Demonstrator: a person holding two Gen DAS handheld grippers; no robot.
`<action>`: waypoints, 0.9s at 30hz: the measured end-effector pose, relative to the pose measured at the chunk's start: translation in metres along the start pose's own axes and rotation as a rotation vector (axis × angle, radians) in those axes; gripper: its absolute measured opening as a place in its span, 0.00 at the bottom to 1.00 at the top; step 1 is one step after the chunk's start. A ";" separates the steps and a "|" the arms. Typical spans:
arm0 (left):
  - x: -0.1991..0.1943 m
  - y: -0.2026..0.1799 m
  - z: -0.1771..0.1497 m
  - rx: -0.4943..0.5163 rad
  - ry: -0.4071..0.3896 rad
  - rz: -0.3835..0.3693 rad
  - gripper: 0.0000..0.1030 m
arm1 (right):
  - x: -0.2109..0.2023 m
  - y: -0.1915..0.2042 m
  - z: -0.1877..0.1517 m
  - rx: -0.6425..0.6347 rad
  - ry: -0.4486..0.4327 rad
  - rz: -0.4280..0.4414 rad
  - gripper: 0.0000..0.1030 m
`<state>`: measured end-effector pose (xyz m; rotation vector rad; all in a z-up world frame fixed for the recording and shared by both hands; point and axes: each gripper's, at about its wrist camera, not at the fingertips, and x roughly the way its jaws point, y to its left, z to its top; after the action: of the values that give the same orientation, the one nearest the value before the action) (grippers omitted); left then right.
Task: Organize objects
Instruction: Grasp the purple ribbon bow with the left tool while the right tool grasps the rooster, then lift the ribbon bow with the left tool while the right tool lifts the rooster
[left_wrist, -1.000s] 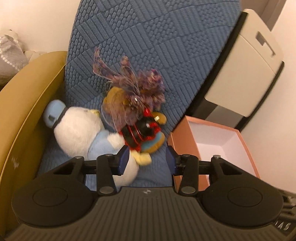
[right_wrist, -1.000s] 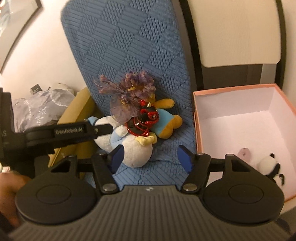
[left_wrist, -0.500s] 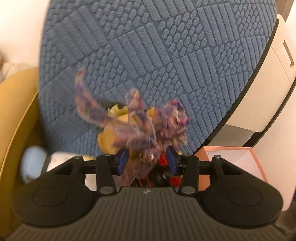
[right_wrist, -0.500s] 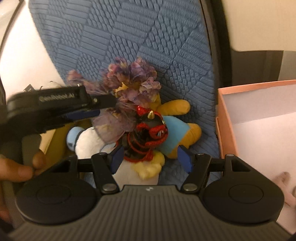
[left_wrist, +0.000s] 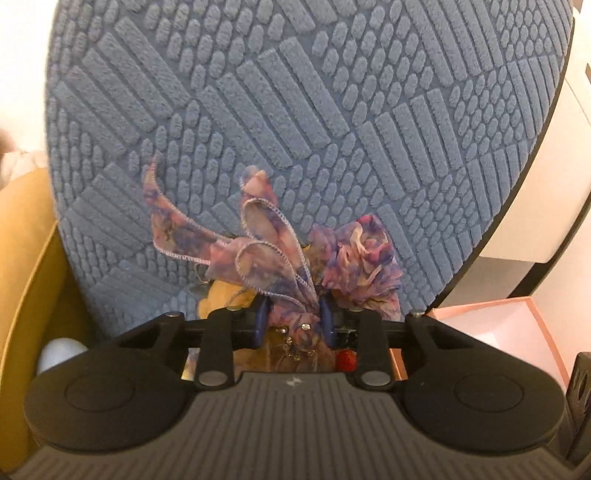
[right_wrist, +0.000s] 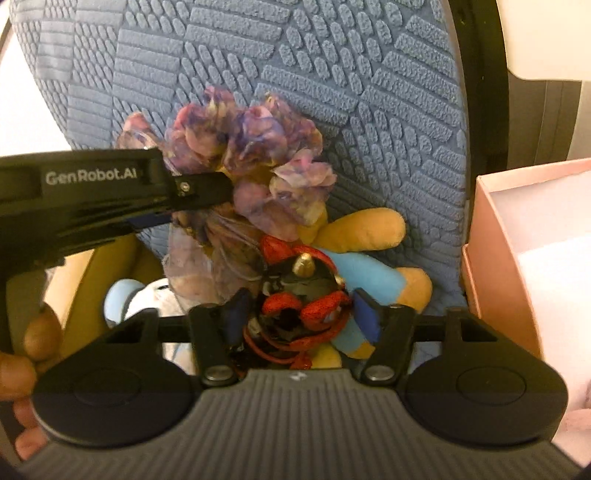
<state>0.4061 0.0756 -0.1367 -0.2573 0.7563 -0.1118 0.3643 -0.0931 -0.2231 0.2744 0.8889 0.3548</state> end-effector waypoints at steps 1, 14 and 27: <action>-0.002 -0.001 0.000 -0.005 -0.001 0.003 0.31 | -0.002 0.000 0.000 0.000 0.001 -0.001 0.59; -0.067 -0.011 0.008 -0.079 -0.074 -0.035 0.30 | -0.069 0.014 -0.009 -0.072 -0.038 -0.051 0.57; -0.156 0.001 -0.085 -0.157 -0.021 0.005 0.30 | -0.125 0.006 -0.054 -0.081 -0.014 -0.136 0.57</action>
<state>0.2351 0.0904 -0.0930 -0.4056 0.7456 -0.0447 0.2474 -0.1344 -0.1652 0.1402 0.8724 0.2619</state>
